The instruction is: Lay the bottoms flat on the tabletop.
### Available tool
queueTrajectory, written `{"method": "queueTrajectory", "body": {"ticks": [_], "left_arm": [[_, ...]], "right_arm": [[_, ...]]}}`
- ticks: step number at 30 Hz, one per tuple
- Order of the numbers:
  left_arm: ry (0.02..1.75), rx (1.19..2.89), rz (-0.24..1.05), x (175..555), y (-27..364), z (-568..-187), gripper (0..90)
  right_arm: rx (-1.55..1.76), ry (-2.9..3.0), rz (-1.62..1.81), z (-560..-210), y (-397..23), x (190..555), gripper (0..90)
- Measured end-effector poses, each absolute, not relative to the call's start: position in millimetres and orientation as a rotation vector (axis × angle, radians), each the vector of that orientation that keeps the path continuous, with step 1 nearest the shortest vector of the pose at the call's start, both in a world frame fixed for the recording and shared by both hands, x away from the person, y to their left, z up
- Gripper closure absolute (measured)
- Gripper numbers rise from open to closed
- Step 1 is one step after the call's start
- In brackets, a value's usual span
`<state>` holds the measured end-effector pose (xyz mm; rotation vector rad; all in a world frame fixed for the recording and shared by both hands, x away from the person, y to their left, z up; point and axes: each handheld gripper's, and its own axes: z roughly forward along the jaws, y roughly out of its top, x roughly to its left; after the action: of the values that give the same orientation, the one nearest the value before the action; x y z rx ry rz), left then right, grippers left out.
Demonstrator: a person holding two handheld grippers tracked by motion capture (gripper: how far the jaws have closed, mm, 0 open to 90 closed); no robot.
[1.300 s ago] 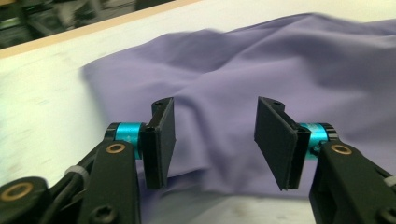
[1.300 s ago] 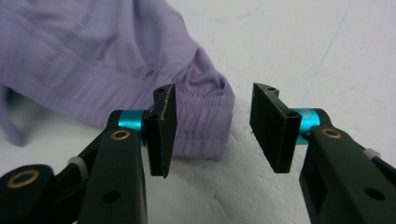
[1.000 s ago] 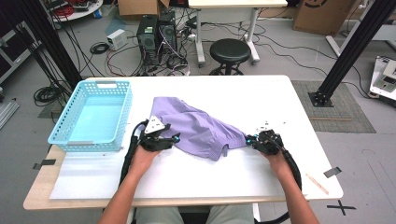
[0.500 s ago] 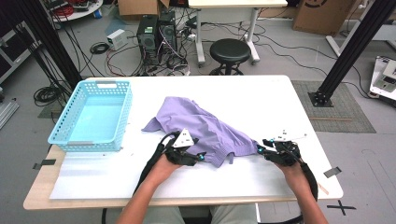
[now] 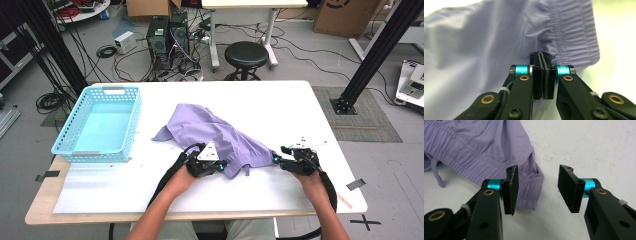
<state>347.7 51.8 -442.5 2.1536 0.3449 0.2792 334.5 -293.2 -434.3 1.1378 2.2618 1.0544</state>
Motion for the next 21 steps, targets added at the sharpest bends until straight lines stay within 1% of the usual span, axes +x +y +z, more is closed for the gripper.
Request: {"method": "queueTrajectory", "body": {"ticks": [4, 9, 13, 16, 21], "left_arm": [[0.402, 2.034, 0.297, 357.9, 62.6, -426.4, 88.4], [0.597, 1.89, 0.353, 383.1, 86.1, -407.5, 88.7], [0.721, 1.813, 0.408, 401.1, 101.5, -403.1, 88.9], [0.804, 1.779, 0.427, 414.3, 110.8, -404.4, 88.9], [0.878, 1.778, 0.471, 431.2, 120.8, -407.2, 88.9]], "right_arm": [[1.134, 2.254, 1.067, -431.3, -291.9, 336.5, 52.2], [1.12, 2.248, 1.078, -427.2, -291.6, 340.8, 52.3], [1.103, 2.25, 1.096, -424.4, -291.0, 348.1, 52.3], [1.093, 2.262, 1.112, -423.8, -288.8, 354.8, 52.3], [0.961, 2.37, 1.229, -427.3, -275.1, 360.2, 53.0]]}}
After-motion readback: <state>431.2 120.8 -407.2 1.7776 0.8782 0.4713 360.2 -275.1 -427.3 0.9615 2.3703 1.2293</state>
